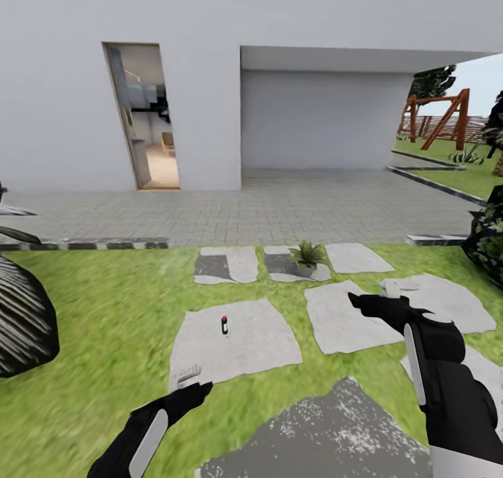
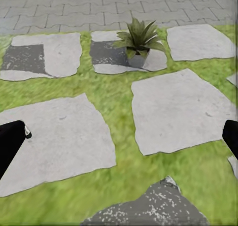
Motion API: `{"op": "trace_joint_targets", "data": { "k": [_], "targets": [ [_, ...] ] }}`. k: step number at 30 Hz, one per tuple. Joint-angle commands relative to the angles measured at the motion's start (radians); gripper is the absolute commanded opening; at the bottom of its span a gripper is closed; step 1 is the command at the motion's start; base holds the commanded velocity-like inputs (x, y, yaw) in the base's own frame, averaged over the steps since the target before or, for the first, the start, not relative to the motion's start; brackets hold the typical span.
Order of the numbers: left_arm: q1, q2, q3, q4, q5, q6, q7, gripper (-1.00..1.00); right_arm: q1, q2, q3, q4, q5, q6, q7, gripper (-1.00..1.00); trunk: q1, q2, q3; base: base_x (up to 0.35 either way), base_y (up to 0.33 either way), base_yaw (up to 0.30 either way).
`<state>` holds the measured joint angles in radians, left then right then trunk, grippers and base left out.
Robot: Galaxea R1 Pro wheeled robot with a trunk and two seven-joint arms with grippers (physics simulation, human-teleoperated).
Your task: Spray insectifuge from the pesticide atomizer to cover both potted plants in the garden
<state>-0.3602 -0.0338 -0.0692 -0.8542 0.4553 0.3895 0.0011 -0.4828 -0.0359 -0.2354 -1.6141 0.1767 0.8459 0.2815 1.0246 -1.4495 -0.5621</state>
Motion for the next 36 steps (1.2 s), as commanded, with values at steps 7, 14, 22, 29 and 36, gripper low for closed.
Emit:
{"op": "trace_joint_targets", "data": {
  "k": [7, 14, 22, 29, 36],
  "targets": [
    [0.000, 0.013, 0.000, -0.006, -0.014, 0.007, 0.003, 1.00, -0.002, 0.001, 0.000, -0.001, 0.010, 0.016, 0.009, 1.00, 0.000, -0.001, -0.001, 0.257, 0.254, -0.278],
    [-0.001, 0.015, 0.008, 0.010, -0.075, 0.022, 0.008, 1.00, -0.006, 0.001, 0.002, -0.001, 0.010, 0.087, 0.009, 1.00, 0.000, -0.001, -0.001, 0.257, 0.254, -0.278],
    [-0.002, 0.009, 0.005, 0.058, -0.088, 0.008, 0.009, 1.00, -0.008, 0.001, 0.002, -0.001, 0.010, 0.106, 0.009, 1.00, 0.000, -0.001, -0.001, 0.252, 0.259, -0.278],
    [-0.002, 0.003, 0.005, 0.066, -0.088, 0.006, 0.010, 1.00, -0.007, 0.000, 0.002, -0.001, 0.010, 0.108, 0.009, 1.00, 0.000, -0.001, -0.001, 0.229, 0.277, -0.274],
    [-0.002, 0.002, 0.005, 0.075, -0.086, 0.005, 0.009, 1.00, -0.003, 0.000, 0.005, -0.001, 0.010, 0.100, 0.009, 1.00, 0.000, -0.001, -0.001, 0.201, 0.297, -0.074]
  ]
}}
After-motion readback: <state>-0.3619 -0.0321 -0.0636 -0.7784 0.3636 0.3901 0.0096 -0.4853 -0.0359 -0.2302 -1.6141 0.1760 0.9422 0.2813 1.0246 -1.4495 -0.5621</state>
